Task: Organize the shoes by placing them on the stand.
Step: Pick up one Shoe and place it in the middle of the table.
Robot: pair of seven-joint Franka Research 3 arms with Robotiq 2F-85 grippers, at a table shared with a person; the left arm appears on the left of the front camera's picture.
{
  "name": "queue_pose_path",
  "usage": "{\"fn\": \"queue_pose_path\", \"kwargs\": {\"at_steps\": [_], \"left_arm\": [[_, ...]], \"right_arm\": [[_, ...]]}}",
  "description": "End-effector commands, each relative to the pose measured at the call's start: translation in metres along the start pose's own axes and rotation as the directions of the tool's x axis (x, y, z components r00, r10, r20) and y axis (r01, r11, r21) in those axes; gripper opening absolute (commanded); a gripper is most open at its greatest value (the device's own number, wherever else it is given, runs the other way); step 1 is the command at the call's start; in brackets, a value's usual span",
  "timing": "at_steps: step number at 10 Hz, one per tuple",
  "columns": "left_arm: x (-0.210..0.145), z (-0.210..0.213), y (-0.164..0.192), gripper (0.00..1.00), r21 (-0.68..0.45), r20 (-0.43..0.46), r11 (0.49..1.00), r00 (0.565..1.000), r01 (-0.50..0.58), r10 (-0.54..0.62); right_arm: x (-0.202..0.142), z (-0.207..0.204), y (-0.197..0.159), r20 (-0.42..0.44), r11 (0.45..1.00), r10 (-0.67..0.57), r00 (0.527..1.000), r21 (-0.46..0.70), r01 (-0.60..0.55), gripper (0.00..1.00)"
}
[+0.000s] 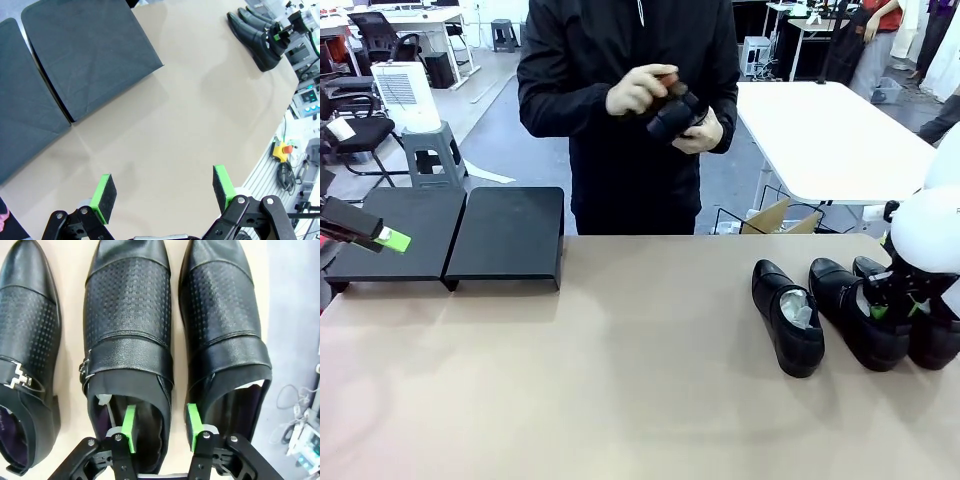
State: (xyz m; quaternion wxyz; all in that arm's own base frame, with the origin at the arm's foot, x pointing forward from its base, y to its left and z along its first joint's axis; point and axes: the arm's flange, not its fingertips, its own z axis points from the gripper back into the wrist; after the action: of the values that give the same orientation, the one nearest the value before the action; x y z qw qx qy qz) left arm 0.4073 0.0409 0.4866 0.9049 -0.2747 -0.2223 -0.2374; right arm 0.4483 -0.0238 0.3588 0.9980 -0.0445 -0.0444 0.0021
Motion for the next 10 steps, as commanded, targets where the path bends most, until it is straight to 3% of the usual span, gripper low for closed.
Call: {"fn": "queue_pose_path", "kwargs": {"at_steps": [1, 2, 5, 10], "left_arm": [[-0.001, 0.003, 0.001, 1.0, -0.009, -0.001, 1.0, 1.0, 0.018, -0.018], [-0.001, 0.003, 0.001, 1.0, -0.009, -0.001, 1.0, 1.0, 0.018, -0.018], [-0.001, 0.003, 0.001, 1.0, -0.009, -0.001, 1.0, 1.0, 0.018, -0.018], [-0.001, 0.003, 0.001, 1.0, -0.009, -0.001, 1.0, 1.0, 0.018, -0.018]], "right_arm": [[0.004, -0.004, -0.002, 0.008, 1.0, 0.009, 1.0, -0.006, -0.009, 0.52], [0.005, -0.008, -0.005, 0.01, 1.0, 0.029, 1.0, 0.0, -0.029, 0.52], [0.002, -0.01, -0.003, 0.012, 0.998, 0.055, 0.998, 0.008, -0.055, 0.0], [-0.001, -0.021, -0.005, -0.025, 0.998, 0.068, 0.997, 0.015, -0.068, 0.0]]}}
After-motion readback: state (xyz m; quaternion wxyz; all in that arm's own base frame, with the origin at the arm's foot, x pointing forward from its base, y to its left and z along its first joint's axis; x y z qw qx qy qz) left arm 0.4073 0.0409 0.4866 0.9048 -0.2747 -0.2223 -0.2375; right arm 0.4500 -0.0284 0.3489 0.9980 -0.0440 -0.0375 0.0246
